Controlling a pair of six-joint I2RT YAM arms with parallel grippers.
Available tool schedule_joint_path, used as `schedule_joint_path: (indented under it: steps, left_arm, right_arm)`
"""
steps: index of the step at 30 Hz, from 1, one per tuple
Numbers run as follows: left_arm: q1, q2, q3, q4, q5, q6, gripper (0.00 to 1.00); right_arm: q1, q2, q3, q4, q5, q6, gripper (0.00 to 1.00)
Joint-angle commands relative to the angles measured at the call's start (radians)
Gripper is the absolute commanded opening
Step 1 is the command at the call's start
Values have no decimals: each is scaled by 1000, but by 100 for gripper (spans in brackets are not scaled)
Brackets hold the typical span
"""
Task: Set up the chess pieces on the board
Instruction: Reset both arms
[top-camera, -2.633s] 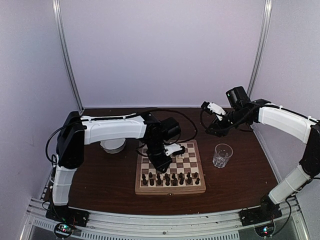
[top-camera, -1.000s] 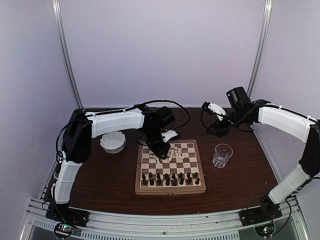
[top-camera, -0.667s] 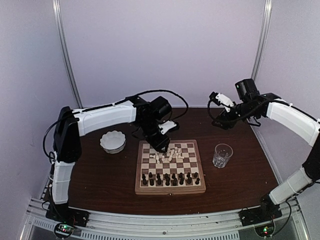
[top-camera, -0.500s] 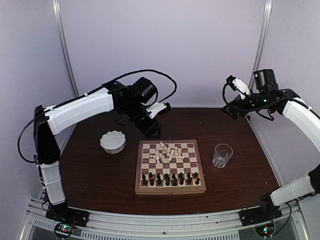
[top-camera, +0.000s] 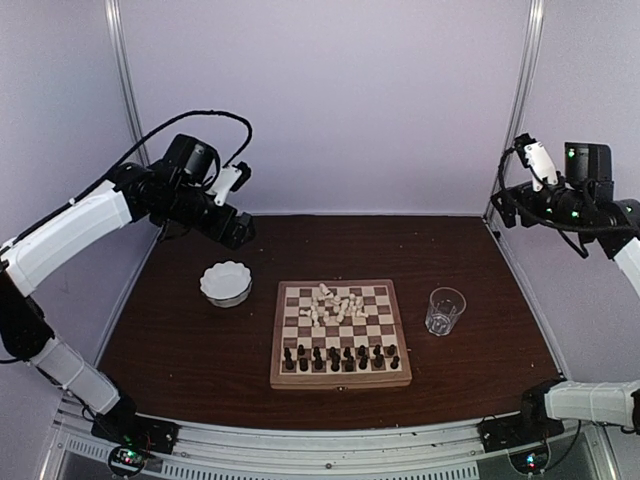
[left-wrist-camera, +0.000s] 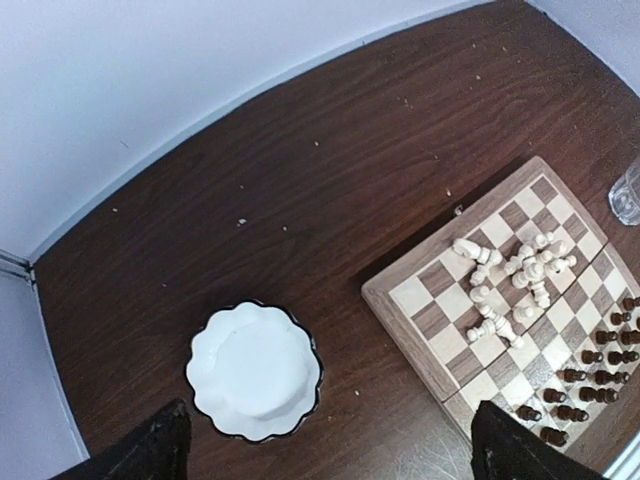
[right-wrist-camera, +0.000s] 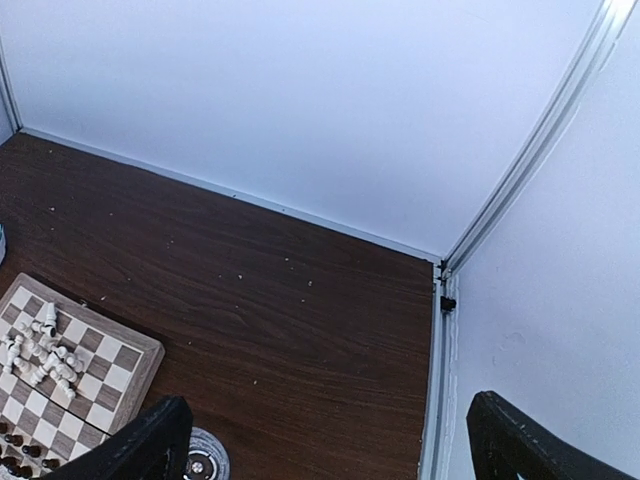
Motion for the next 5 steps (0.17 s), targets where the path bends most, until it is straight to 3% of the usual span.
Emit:
schedule_joint_path:
  steps: [1, 5]
  left_arm:
    - [1, -125, -128, 229, -99, -37, 98]
    - [4, -148, -197, 280, -108, -63, 98]
  right_arm:
    - [-56, -24, -53, 25, 5, 44, 99]
    - [-96, -31, -73, 38, -71, 61, 100]
